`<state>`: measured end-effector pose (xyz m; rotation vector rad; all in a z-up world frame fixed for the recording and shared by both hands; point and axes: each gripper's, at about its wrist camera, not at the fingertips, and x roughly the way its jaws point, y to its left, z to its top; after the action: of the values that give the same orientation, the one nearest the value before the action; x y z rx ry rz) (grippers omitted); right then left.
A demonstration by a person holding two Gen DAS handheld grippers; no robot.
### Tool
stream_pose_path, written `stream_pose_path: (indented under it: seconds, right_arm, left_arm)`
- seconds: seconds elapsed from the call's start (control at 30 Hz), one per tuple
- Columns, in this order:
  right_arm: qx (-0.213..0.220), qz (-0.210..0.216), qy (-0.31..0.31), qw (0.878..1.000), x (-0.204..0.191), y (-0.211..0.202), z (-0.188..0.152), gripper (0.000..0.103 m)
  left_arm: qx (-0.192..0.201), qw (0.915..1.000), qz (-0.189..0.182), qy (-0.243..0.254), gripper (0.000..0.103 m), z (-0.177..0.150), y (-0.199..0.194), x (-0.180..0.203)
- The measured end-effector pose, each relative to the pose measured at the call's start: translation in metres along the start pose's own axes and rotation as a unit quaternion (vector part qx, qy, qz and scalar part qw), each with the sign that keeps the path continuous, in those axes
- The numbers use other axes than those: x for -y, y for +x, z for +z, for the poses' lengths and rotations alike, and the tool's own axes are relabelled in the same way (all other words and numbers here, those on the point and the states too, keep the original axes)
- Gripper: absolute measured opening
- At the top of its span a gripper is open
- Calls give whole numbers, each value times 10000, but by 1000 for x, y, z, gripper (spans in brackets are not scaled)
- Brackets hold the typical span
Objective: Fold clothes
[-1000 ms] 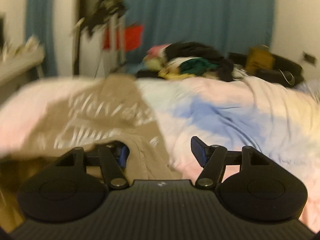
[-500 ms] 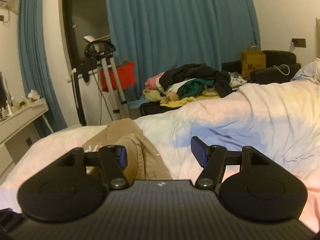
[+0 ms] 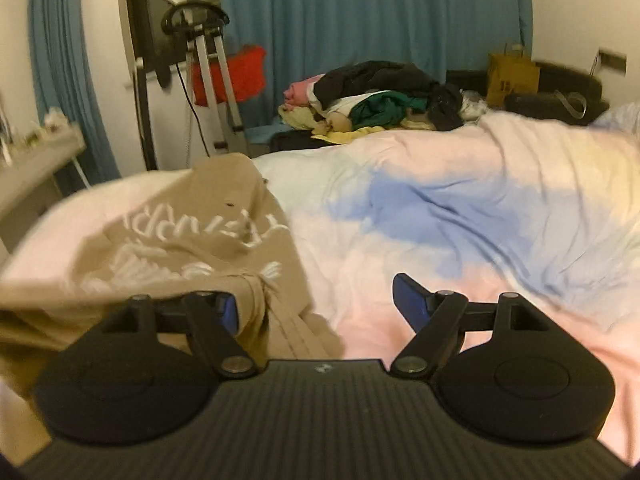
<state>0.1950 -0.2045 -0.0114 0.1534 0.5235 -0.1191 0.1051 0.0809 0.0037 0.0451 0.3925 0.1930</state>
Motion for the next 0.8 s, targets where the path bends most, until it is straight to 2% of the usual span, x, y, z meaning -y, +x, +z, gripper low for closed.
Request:
stream_pose_path:
  seconds: [0.1,0.2,0.27,0.43,0.53,0.67,0.8]
  right_arm:
    - [520,125,315,9981,5,-37,33,76]
    - [1035,298,284,9938,2,-84,84,76]
    - [1422,370,170,9890,-1,-118,121,76]
    - [2362,493,-149,9703,-12,-213,211,76]
    - [2808,627,-287,9573,-14,-270,256,76]
    - [3333,705,-341,9396,-9,-338,295,79]
    - [3682,722,-355,9263,-1,-384,317,83]
  left_arm:
    - [338,9992,-65,-197,62,31,-27,-10]
    - [756,9954,-177,-552,63,83,-60,-26]
    - [1050,9917,-275,-688,64,129,-84,-35]
    - [1947,9768,-343,-818,69,245,-161,-57]
    - [2375,9665,-483,-841,71,302,-215,-71]
    - [2716,9580,-693,-612,75,352,-279,-84]
    - [2895,9522,-868,-436,77,381,-321,-91]
